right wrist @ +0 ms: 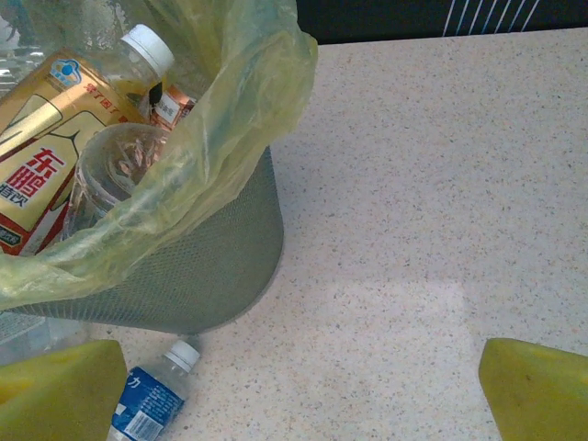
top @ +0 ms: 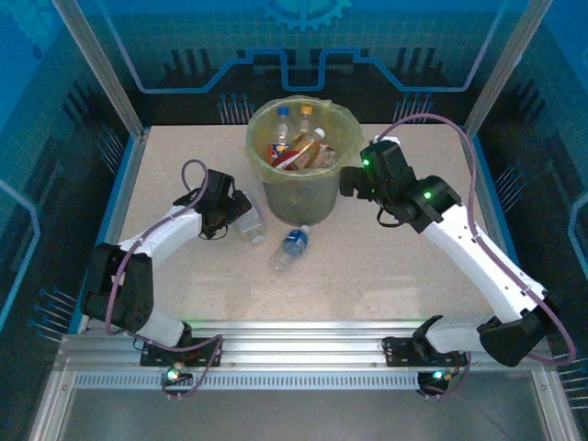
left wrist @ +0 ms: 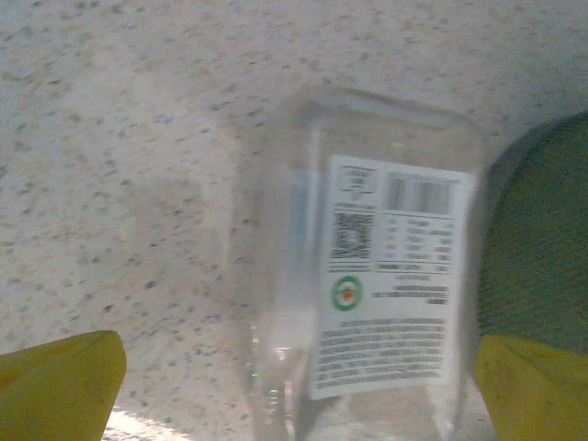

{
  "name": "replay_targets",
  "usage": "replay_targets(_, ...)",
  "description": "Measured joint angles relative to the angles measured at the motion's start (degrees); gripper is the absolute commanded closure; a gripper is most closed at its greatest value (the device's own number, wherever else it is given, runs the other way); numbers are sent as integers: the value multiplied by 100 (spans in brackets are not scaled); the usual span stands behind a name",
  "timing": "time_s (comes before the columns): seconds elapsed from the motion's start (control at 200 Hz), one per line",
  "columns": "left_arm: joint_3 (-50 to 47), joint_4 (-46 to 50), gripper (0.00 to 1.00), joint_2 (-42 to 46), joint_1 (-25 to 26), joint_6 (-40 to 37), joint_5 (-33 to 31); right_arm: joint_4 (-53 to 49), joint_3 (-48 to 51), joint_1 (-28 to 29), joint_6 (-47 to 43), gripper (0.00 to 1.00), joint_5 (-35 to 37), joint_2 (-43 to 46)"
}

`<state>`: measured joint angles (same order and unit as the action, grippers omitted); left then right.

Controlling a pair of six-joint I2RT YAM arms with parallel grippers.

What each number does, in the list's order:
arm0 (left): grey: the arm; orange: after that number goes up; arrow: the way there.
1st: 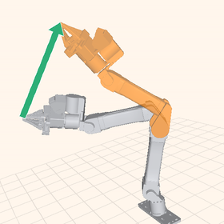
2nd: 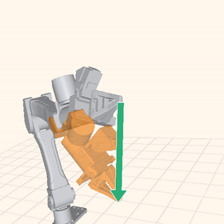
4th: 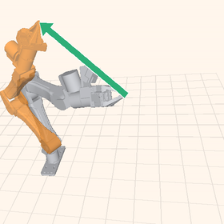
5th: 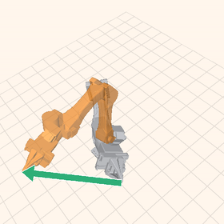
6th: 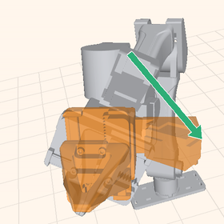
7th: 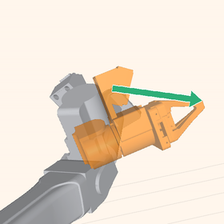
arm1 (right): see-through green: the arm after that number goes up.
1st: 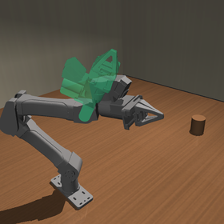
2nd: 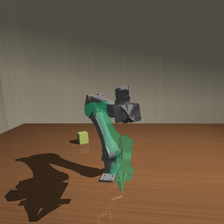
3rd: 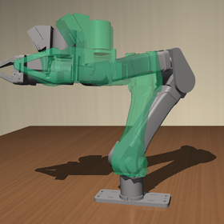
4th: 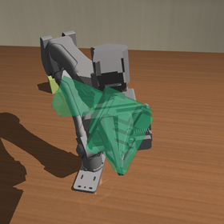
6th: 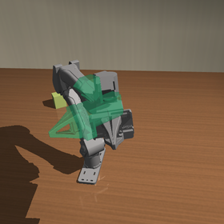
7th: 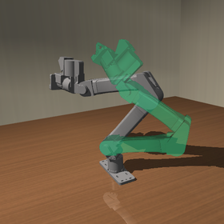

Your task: Put the plastic bottles in the bin

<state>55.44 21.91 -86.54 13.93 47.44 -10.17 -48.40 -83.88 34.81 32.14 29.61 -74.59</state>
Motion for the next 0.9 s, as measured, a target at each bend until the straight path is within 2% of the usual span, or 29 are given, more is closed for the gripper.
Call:
replay_targets(0.325,778,-120,1,-837,83,-398,208,2,26,0,0,0,0,2)
replay_targets(0.9,1163,101,1,-1565,87,-715,188,2,33,0,0,0,-4,0)
